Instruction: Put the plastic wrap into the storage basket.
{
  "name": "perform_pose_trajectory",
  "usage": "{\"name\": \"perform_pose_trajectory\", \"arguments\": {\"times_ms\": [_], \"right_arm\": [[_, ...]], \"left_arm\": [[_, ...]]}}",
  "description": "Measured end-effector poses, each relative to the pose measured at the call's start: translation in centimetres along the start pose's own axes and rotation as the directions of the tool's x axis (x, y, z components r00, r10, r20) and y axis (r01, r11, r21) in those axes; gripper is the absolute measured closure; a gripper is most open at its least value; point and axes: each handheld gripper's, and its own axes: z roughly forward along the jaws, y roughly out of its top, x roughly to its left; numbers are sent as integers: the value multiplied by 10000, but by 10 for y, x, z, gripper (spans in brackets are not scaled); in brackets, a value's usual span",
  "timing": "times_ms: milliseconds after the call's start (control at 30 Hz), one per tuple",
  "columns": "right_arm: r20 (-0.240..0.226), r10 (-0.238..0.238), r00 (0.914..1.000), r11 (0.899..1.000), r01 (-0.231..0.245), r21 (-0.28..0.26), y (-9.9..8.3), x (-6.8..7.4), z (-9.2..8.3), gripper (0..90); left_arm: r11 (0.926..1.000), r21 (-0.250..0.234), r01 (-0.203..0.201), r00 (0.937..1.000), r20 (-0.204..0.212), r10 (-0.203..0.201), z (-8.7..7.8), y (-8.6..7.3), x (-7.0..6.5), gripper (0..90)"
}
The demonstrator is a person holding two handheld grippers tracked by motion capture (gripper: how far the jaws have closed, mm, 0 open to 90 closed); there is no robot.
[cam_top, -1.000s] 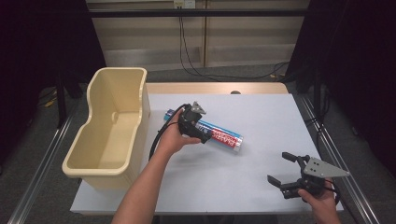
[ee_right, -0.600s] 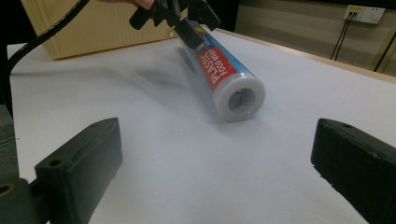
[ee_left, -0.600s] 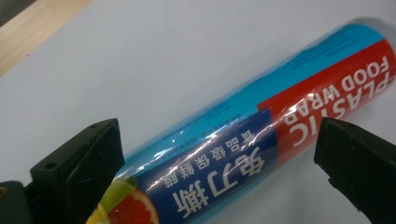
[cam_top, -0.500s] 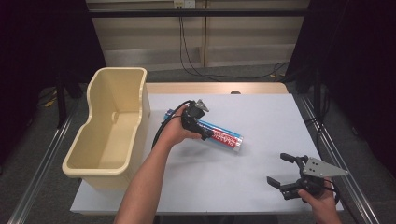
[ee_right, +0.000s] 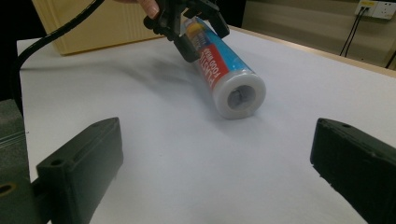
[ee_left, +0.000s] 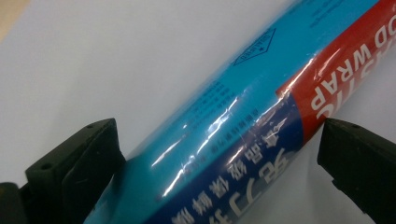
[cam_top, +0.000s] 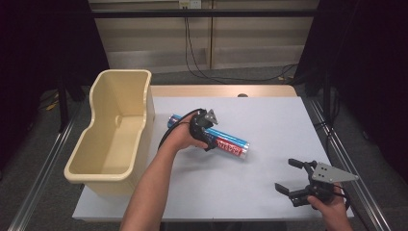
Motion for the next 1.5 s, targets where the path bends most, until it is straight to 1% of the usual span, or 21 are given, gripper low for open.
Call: {"name": "perform_pose_trajectory", "arguments": {"times_ms": [67,300,333,400,467,500,533,567,600,667,767,833,867,900,967,1000,1133,1200,1233,1267,1500], "right_arm": [[12,-44,10000,10000,44,25,0,0,0,24],[-66,-38,10000,10000,39,56,0,1,0,30],[-111,-88,9999,9999,89,98,0,2,0,30],[-124,-136,9998,9998,137,125,0,2,0,31],[-84,-225,9997,9997,226,105,0,2,-1,35],[-52,-186,9998,9998,186,86,1,2,-1,35],[-38,-169,9999,9999,169,21,1,2,-2,36],[-34,-120,9999,9999,120,18,1,2,-3,36],[-2,-60,10000,10000,60,-31,1,1,-3,36],[11,-16,10000,10000,16,-73,1,0,-4,37],[-13,80,10000,9999,-81,-147,1,0,-4,38],[12,79,10000,9999,-79,-151,1,0,-4,39],[8,72,10000,9999,-71,-154,2,1,-4,40],[-28,18,10000,9999,-19,-152,3,2,-3,39],[-20,-16,10000,9999,16,-133,3,3,-3,39],[-14,-57,10000,9999,56,-131,3,4,-3,39],[3,-125,9999,9999,125,-43,3,4,-3,38],[1,-121,9999,9999,121,-50,3,3,-3,38],[-28,-91,10000,9999,91,-55,3,3,-3,38],[-39,-75,10000,10000,74,-49,2,3,-3,38],[-35,-157,9999,9999,157,-7,3,4,-1,39]], "left_arm": [[9978,454,-486,9988,62,484,1,1,-4,0],[9871,1331,-887,9959,-59,903,2,5,-16,16],[9822,1565,-1044,9945,86,1043,4,5,-19,28],[9632,2302,-1386,9900,568,1289,11,5,-27,78],[9632,2584,-737,9963,609,599,10,8,-28,114],[9653,2524,-670,9966,628,528,9,7,-30,119],[9598,2754,-536,9963,800,327,7,8,-31,135],[9554,2950,-107,9952,957,-184,6,9,-32,147],[9558,2935,176,9916,1175,-544,5,10,-35,189],[9492,3049,780,9815,1434,-1267,1,12,-41,216],[9324,3050,1939,9578,1466,-2471,-3,10,-50,265],[9252,3048,2263,9548,1183,-2725,-5,10,-57,265],[9221,3179,2206,9579,1076,-2663,-6,10,-58,265],[9232,3195,2135,9674,623,-2453,-7,11,-63,267],[9227,3130,2252,9665,476,-2521,-7,11,-65,269],[9248,3144,2141,9694,481,-2408,-7,11,-65,269],[9349,2880,2076,9698,649,-2353,-9,7,-63,270],[9343,2812,2191,9666,678,-2471,-11,6,-61,262],[9377,2843,1997,9708,727,-2287,-13,5,-60,261],[9357,2788,2160,9673,696,-2440,-14,3,-60,253],[9302,2873,2282,9679,366,-2487,-31,-11,-54,234]]}}
